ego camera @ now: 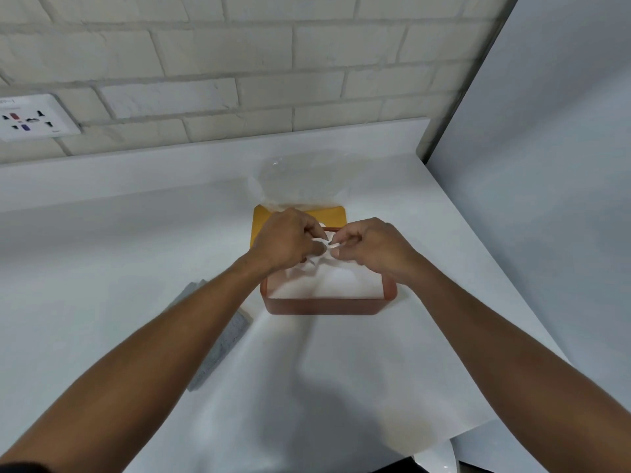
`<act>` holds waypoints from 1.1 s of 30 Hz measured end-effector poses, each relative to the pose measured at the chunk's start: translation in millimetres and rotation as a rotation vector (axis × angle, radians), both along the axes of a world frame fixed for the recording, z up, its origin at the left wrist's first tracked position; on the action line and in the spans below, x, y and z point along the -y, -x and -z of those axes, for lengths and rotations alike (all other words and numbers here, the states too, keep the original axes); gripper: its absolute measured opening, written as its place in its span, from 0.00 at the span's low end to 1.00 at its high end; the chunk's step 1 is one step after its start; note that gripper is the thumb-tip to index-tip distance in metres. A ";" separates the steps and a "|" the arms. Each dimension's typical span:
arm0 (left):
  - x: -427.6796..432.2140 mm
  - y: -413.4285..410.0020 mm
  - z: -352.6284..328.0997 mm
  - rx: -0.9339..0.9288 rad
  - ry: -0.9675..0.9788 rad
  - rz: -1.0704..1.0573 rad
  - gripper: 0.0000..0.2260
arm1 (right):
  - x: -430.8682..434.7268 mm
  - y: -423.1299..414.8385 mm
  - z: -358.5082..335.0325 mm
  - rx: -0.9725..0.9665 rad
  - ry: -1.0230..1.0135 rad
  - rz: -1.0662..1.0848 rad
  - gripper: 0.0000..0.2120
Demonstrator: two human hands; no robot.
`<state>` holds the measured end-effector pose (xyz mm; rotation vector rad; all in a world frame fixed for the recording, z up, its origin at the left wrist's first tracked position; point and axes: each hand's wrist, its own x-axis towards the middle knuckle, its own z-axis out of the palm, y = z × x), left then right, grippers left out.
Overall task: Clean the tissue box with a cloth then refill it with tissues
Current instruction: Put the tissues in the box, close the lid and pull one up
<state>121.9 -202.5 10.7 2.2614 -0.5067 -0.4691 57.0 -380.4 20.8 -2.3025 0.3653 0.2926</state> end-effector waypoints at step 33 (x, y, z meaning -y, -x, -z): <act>-0.8 -9.4 -14.7 -0.349 0.179 0.011 0.18 | -1.9 -22.9 -2.6 0.054 -0.005 -0.013 0.05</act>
